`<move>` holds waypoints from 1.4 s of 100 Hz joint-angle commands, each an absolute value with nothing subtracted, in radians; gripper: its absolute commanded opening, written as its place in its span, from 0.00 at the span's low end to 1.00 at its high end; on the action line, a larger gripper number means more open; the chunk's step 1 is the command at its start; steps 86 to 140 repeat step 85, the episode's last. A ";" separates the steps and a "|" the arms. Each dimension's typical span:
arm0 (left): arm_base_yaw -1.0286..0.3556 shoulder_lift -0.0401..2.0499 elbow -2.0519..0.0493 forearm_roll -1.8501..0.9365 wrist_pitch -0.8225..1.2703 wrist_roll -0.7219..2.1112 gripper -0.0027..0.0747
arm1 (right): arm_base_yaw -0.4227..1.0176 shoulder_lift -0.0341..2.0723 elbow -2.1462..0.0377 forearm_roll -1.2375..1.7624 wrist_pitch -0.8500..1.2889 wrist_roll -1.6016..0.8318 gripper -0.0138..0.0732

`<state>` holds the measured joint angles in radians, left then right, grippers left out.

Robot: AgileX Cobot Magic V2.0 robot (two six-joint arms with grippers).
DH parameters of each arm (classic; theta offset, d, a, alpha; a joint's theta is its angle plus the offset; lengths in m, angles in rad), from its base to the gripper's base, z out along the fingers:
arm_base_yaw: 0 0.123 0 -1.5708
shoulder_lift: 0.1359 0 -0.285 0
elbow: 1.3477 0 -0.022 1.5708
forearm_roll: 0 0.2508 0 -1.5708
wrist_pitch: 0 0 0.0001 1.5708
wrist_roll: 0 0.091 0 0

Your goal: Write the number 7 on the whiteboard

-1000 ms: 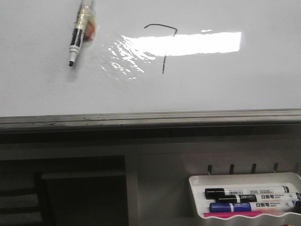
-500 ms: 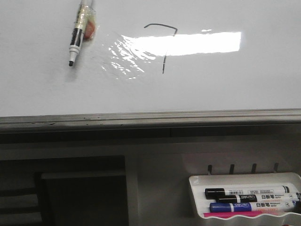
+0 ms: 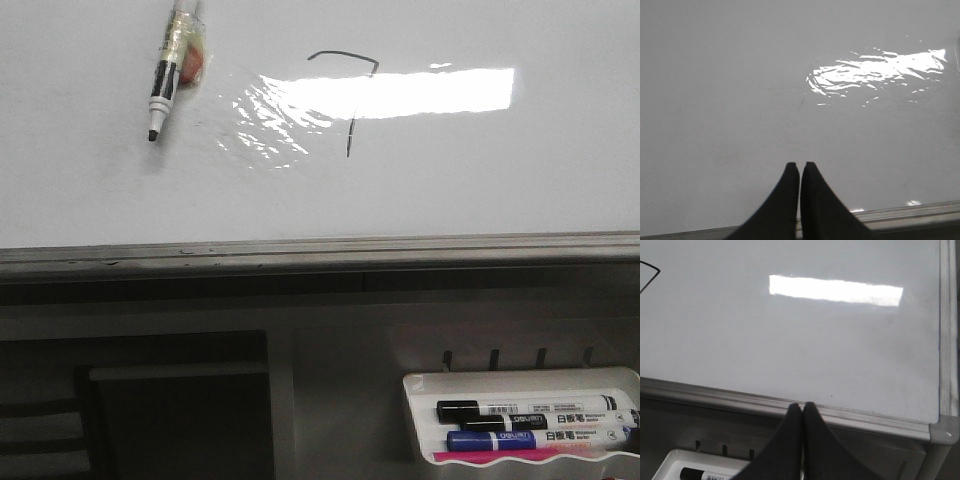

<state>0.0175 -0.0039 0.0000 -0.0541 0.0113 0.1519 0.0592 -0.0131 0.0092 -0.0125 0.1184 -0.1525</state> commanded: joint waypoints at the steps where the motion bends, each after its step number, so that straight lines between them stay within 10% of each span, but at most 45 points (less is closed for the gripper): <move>1: 0.018 -0.035 0.035 -0.063 -0.060 0.144 0.01 | 0.063 -0.030 0.041 -0.029 0.050 -0.146 0.09; 140: 0.018 -0.035 0.035 -0.063 -0.060 0.144 0.01 | 0.063 -0.030 0.041 -0.029 0.058 -0.146 0.09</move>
